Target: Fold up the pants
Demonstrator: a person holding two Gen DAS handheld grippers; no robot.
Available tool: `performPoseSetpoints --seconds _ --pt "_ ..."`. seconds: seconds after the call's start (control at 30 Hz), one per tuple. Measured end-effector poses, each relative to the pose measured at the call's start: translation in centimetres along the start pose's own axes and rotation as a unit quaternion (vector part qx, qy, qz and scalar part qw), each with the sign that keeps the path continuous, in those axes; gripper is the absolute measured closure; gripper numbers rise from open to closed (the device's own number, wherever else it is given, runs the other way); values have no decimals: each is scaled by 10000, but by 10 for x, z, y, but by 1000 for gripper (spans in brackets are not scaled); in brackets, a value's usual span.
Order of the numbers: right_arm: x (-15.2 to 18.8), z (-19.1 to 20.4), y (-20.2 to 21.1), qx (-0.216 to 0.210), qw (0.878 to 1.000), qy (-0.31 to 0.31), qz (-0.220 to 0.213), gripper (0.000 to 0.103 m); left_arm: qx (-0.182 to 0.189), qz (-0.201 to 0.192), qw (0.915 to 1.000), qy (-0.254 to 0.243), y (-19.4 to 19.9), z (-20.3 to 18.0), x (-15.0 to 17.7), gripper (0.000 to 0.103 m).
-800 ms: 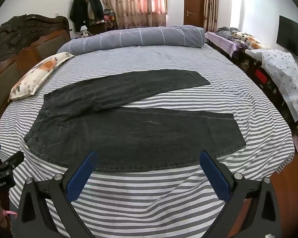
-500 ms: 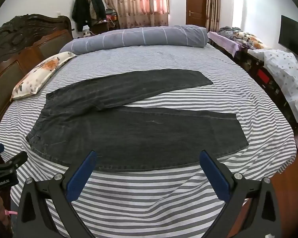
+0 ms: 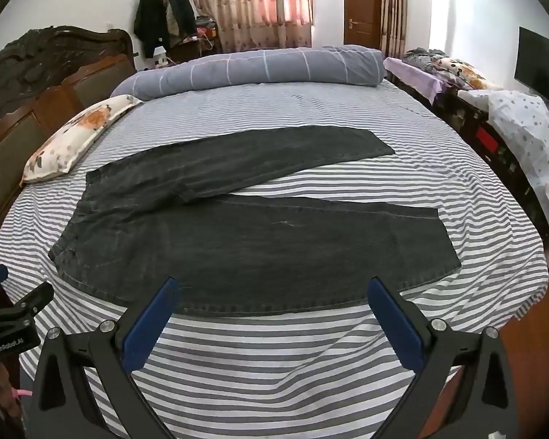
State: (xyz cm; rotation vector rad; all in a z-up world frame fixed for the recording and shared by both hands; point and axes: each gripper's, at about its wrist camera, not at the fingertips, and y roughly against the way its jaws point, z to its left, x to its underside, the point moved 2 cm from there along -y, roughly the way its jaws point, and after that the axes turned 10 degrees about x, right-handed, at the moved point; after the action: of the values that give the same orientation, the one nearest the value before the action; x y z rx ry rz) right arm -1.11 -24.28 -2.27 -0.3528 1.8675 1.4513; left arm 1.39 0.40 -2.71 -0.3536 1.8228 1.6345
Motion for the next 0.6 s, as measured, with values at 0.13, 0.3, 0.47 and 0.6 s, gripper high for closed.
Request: performPoseSetpoints --seconds 0.13,0.3,0.47,0.6 --pt "0 0 0 -8 10000 9 6 1 -3 39 10000 24 -3 1 3 1" --pt "1 1 0 -21 10000 -6 18 1 6 104 9999 42 -6 2 5 1" --pt "2 1 -1 -33 10000 12 11 1 29 117 9999 -5 -8 0 8 1" --pt "2 1 -1 -40 10000 31 11 1 -2 79 10000 -54 -8 1 9 1"
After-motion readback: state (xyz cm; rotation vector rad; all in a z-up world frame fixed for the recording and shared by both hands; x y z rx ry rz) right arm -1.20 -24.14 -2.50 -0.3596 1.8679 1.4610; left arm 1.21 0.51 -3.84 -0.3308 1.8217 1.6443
